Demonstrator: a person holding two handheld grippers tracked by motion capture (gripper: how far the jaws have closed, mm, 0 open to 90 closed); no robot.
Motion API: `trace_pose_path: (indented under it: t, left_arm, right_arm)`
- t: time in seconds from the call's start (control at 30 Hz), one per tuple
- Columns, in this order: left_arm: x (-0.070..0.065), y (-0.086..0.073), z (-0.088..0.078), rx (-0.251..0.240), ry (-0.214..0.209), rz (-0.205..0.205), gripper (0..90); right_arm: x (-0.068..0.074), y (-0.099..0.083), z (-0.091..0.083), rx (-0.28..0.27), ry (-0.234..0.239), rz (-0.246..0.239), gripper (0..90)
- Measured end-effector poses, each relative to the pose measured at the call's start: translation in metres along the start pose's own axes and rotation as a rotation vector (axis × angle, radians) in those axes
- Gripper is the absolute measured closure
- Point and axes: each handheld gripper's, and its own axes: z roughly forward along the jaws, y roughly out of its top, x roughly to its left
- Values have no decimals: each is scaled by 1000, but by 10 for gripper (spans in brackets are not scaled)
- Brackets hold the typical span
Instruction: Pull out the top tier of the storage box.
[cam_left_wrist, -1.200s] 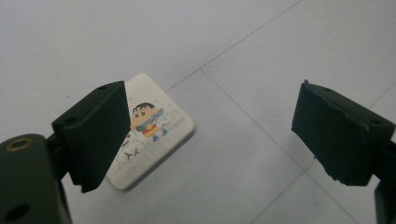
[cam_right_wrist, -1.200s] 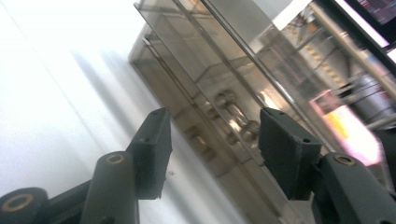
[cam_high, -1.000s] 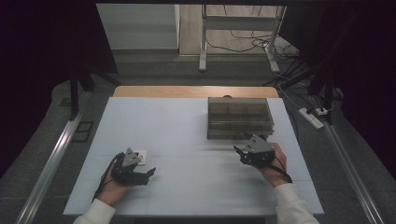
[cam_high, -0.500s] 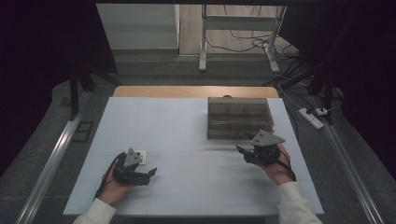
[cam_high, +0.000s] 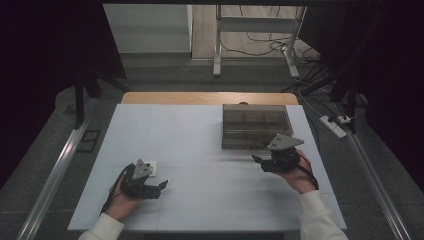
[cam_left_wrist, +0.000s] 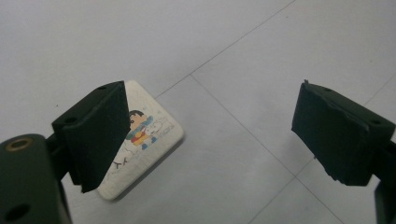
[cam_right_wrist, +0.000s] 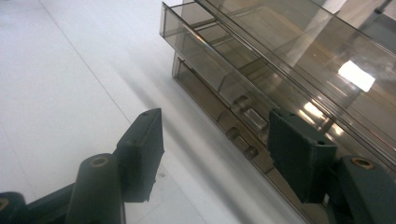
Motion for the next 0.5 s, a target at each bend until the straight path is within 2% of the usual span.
trace_pose_path:
  t: [0.3, 0.5]
  left_arm:
    - [-1, 0, 1, 5, -3, 7, 117]
    - [1, -1, 0, 2, -1, -2, 116]
  right_arm:
    - [-3, 14, 4, 28, 24, -40, 360]
    - [-11, 23, 6, 44, 28, -45, 360]
